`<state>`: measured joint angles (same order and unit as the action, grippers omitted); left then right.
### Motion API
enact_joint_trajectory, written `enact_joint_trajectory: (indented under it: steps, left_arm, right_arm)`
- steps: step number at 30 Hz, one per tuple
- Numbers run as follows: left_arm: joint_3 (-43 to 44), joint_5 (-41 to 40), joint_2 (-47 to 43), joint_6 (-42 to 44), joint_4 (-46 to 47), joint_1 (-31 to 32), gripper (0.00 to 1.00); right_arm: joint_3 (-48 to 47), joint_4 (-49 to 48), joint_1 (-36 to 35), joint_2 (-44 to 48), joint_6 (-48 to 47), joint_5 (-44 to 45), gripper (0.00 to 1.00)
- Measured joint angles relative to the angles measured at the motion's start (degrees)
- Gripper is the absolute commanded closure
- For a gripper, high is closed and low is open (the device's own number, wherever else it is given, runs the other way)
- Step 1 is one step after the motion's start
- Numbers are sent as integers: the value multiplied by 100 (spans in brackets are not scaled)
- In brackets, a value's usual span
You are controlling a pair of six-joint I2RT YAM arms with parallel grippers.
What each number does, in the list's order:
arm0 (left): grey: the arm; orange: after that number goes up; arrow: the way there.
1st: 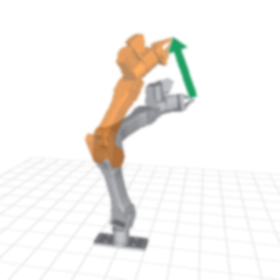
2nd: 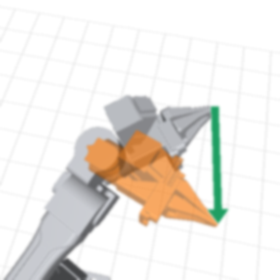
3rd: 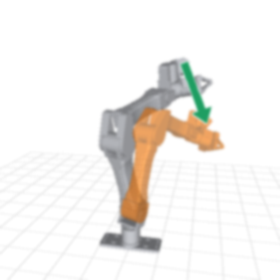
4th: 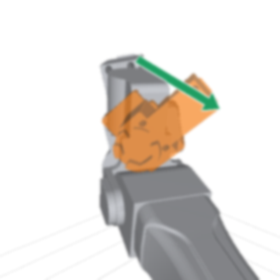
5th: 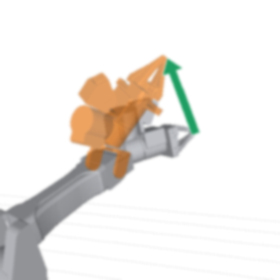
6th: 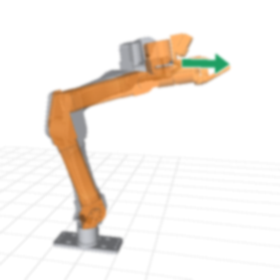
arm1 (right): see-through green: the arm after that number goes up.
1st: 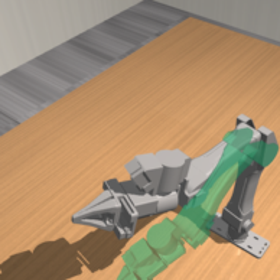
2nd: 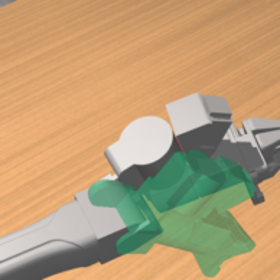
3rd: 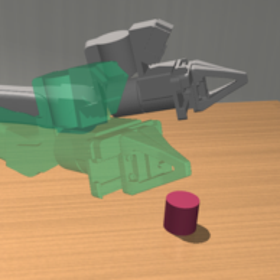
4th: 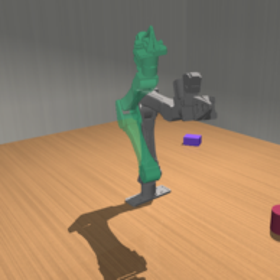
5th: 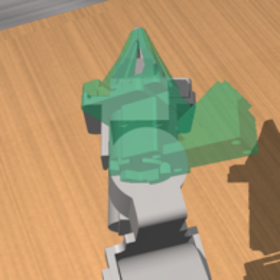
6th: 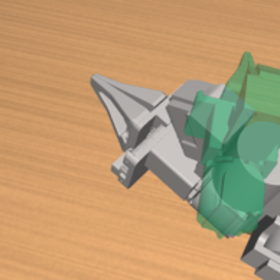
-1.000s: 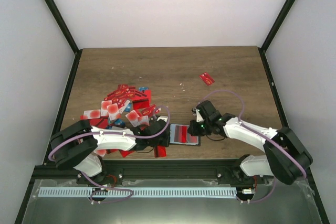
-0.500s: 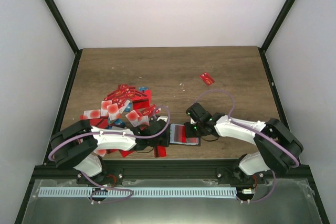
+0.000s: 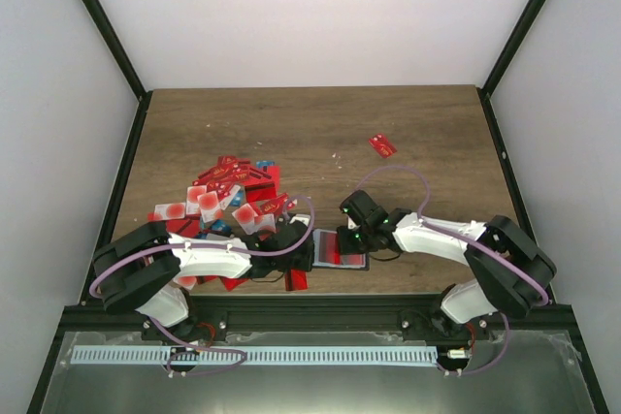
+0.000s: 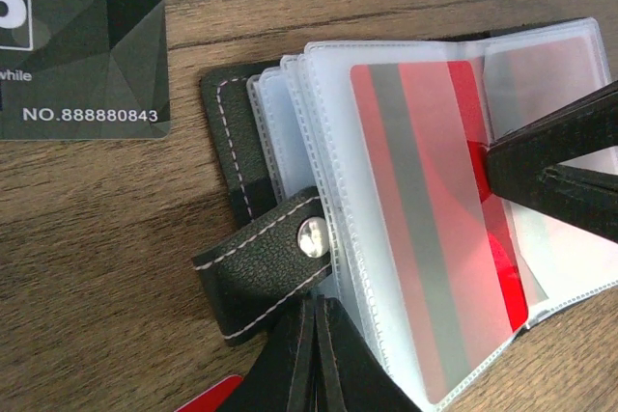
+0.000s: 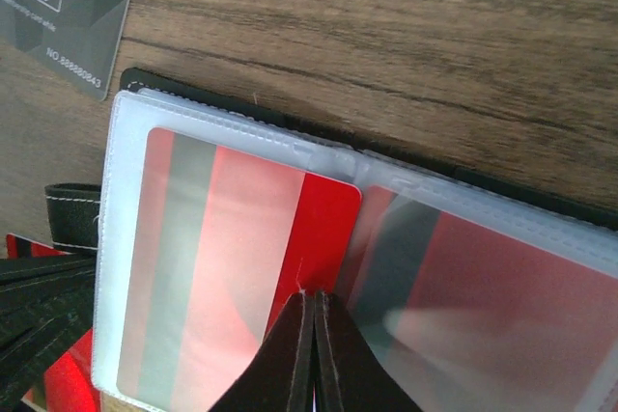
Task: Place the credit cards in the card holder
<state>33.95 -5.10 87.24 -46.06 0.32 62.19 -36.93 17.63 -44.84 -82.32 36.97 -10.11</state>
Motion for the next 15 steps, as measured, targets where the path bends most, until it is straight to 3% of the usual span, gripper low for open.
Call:
enact_joint_trajectory:
  steps: [15]
  left_arm:
    - [-13, -4, 0, 4, 2, 0, 96]
  right_arm:
    - [0, -363, -4, -55, 149, -525, 97]
